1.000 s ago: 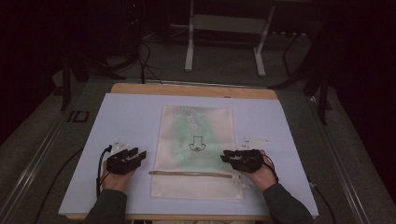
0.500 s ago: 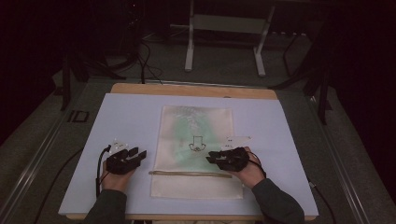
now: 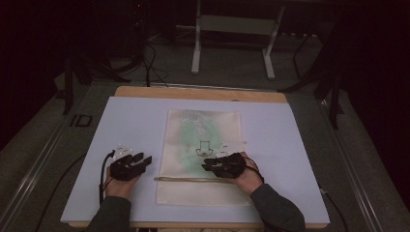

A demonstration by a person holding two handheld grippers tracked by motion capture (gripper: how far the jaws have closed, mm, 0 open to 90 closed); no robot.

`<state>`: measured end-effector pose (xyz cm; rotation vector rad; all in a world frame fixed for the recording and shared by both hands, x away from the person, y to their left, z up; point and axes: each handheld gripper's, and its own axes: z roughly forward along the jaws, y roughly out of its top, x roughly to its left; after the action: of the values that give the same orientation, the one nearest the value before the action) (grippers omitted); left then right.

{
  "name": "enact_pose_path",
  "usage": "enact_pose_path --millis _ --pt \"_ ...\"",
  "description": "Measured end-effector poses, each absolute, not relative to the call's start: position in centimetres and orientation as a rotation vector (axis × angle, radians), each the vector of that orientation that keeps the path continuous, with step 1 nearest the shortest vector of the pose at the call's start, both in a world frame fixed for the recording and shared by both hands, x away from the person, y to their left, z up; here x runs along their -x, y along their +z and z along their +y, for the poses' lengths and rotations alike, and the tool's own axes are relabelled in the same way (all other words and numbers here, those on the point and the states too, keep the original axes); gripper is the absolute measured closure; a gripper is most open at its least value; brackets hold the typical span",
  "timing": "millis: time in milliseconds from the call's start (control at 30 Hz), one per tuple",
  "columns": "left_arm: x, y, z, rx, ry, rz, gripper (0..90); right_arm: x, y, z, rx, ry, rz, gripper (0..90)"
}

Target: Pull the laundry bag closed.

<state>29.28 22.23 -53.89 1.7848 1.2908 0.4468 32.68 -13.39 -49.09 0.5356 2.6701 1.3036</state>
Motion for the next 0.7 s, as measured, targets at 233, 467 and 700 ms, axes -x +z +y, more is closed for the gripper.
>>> enact_pose_path --millis 233,467,700 --pt "-29.3 -53.9 22.3 -1.779 0.445 1.289 55.9 -32.5 -48.9 -11.5 -0.487 1.32 2.688 76.1" --pt "-29.3 -53.9 22.3 -1.773 0.44 1.296 55.8 -32.2 -48.9 -9.6 -0.448 1.341 2.708 76.8" --pt "-29.3 -53.9 22.3 -1.774 0.441 1.294 55.7 -32.1 -49.1 -8.0 -0.42 1.353 2.726 78.3"
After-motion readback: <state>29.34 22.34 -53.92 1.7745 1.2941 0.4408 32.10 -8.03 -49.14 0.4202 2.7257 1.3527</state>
